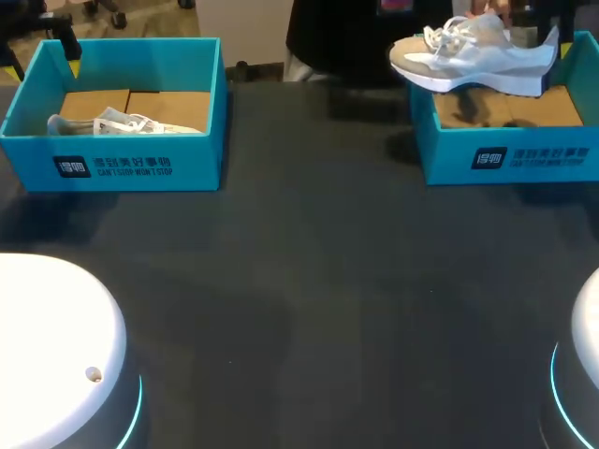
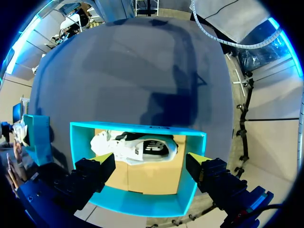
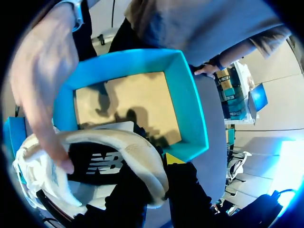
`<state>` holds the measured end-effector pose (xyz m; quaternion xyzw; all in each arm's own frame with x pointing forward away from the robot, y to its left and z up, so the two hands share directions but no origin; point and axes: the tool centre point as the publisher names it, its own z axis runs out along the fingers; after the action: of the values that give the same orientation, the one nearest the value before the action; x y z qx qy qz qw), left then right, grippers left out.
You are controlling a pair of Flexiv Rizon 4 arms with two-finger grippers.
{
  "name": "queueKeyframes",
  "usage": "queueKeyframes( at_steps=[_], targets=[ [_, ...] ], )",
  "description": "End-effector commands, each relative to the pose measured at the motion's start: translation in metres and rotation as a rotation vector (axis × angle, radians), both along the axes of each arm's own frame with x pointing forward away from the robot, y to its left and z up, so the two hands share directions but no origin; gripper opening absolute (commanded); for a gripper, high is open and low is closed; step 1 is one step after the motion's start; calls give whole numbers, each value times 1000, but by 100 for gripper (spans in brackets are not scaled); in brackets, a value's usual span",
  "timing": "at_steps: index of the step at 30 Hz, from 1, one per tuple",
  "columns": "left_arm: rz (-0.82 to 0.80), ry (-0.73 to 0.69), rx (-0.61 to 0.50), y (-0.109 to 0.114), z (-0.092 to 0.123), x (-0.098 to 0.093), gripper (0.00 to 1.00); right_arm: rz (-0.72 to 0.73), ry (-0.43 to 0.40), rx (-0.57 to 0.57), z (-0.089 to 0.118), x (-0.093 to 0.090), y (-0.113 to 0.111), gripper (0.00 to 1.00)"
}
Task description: Take the shoe out of the shoebox, open the shoe tongue, remove and reinsert the insole, then place the shoe into the shoebox
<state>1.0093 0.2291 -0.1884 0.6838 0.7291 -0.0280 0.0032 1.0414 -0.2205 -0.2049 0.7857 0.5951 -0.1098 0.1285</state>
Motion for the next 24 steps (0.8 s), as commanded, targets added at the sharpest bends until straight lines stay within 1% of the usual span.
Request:
queueKeyframes(
  at_steps=[1,7,12,17,24],
  targets=[
    [0,-2,2,0,0,-1,100,16,-49,-17,4,-12,6,0],
    [0,-2,2,0,0,-1,100,17,-42,-11,4,-24,16,0],
    [0,-2,2,0,0,-1,100,16,-63,-26,9,-37,25,0],
    [0,-2,2,0,0,-1,100,28,-56,-38,12,-48,33,0],
    [0,-2,2,0,0,-1,100,44,-56,-62,24,-69,49,0]
  ],
)
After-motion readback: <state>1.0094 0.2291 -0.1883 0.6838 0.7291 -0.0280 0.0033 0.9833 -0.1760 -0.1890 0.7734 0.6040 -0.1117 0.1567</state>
